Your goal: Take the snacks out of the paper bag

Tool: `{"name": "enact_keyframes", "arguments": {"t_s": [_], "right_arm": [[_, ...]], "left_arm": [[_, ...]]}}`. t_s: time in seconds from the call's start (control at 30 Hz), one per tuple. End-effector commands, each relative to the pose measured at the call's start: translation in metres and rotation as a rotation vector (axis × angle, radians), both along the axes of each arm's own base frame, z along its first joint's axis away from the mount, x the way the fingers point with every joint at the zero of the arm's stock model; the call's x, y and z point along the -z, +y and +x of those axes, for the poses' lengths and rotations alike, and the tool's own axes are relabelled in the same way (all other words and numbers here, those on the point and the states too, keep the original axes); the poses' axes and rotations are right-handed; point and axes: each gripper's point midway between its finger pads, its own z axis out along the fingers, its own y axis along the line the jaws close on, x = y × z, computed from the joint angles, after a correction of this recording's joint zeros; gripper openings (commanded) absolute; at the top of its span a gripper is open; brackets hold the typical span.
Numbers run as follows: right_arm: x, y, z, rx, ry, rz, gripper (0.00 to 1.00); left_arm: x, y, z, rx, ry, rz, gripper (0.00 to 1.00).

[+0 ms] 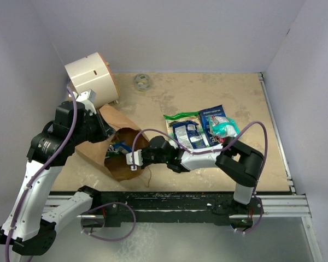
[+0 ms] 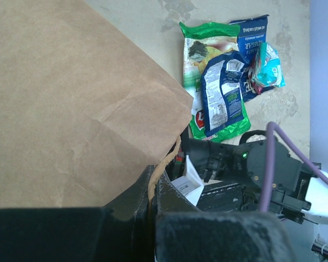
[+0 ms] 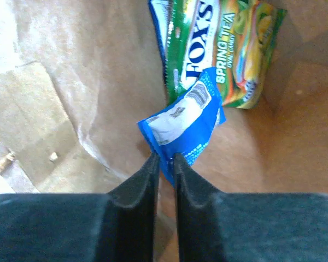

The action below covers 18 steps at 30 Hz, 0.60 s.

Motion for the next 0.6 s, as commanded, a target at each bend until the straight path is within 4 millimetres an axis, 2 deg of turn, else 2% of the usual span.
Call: {"name": "enact_keyframes", "arguments": {"t_s": [0.0,0.37,0.43,0.47,0.53,0.57], "right_arm": [[-0.002,0.014,-0.012,-0.04,0.053,0.075,0.29],[-0.016,0.038,0.004,-0.009,0.017,0.169,0.79],[-0.016,0.044,0.007,-0.007,0.02,0.174,0.99],[-0.012,0.046,0.007,-0.009,0.027,0.169,1.0],[-0.022,0.059,0.009,-0.018,0.034,0.224,1.0],[-0.021,0.062,0.008,-0.01,0.061,0.245,1.0]], "left_arm": [[-0.012,-0.005,0.005,-0.005,-0.044,-0.043,0.0],[-0.01,-0.01,-0.008,0.021,-0.015,-0.091,0.0],[-0.011,-0.011,-0.007,0.028,-0.016,-0.084,0.0],[-0.012,-0.011,-0.007,0.032,-0.018,-0.081,0.0],[-0.012,-0.012,-0.005,0.036,-0.017,-0.077,0.0],[-0.014,-0.013,-0.005,0.042,-0.019,-0.077,0.0]]}}
